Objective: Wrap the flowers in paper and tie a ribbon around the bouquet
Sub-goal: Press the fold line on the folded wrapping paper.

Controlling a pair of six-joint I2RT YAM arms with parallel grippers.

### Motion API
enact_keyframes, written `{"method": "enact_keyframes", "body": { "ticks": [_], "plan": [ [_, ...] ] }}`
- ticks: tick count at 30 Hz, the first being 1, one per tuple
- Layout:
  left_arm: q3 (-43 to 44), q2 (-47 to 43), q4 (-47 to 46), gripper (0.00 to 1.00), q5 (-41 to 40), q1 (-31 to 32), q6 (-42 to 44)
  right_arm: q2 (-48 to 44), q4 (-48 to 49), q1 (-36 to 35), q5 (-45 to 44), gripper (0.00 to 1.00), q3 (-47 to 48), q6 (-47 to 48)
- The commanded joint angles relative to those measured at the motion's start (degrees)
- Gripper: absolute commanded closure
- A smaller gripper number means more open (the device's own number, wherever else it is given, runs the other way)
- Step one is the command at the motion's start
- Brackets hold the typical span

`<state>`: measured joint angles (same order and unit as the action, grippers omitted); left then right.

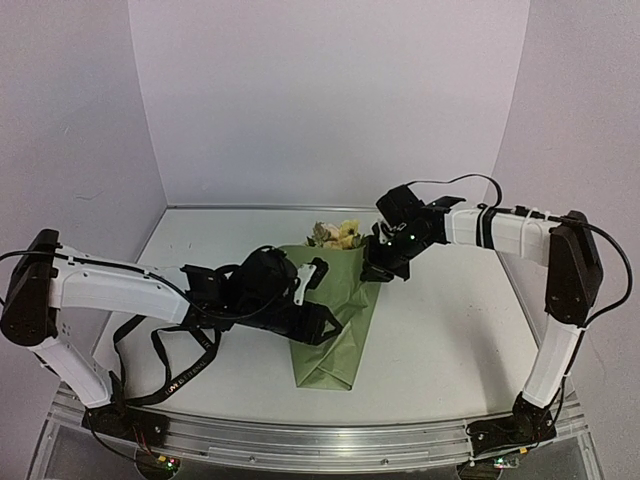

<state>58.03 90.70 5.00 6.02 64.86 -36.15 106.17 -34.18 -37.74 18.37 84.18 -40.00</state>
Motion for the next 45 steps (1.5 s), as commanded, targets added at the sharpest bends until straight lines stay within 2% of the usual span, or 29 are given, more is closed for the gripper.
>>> {"method": "enact_keyframes", "body": {
  "ticks": [1, 5, 10, 11, 17, 21, 30, 33, 37, 45],
  "plan": [
    [-1.6, 2.3, -2.6, 0.64, 4.2, -3.9, -0.4, 0.7, 2.6, 0.4, 0.8, 1.00, -1.9, 2.0],
    [-0.4, 6.8, -3.1, 0.75, 9.3, -5.6, 0.7, 0.4, 4.2, 1.4, 0.5, 1.00, -4.0, 2.1],
    [4.0, 13.5, -2.6, 0.80, 17.0, -5.6, 2.5, -0.7, 4.0, 2.5, 0.9, 0.95, -4.4, 1.6],
    [4.9, 14.6, -2.3, 0.81, 18.0, -5.6, 2.6, -1.1, 3.5, 2.5, 1.0, 0.90, -4.4, 1.6],
    [9.0, 17.5, 0.1, 0.82, 18.6, -5.4, 3.2, -5.5, 0.0, 2.4, 2.3, 0.48, -5.4, -0.1],
    [10.5, 19.2, 0.8, 0.82, 17.9, -4.8, 3.1, -10.4, -0.3, 2.3, 4.0, 0.35, -10.7, -2.0],
    [10.5, 21.6, -1.5, 0.82, 16.6, -3.1, 1.0, -16.4, 5.7, -1.0, 7.9, 0.34, -22.9, -5.1],
    [10.7, 22.1, -2.3, 0.82, 15.9, -2.8, 0.4, -15.2, 7.6, -2.2, 8.7, 0.40, -23.9, -6.2],
    [9.9, 21.8, -3.9, 0.82, 15.3, -2.7, -0.2, -12.7, 11.7, -3.5, 9.0, 0.42, -25.1, -7.1],
    [7.8, 20.0, -4.5, 0.82, 15.4, -2.7, 0.6, -7.5, 13.6, -4.4, 6.8, 0.51, -23.9, -7.0]
  ]
}}
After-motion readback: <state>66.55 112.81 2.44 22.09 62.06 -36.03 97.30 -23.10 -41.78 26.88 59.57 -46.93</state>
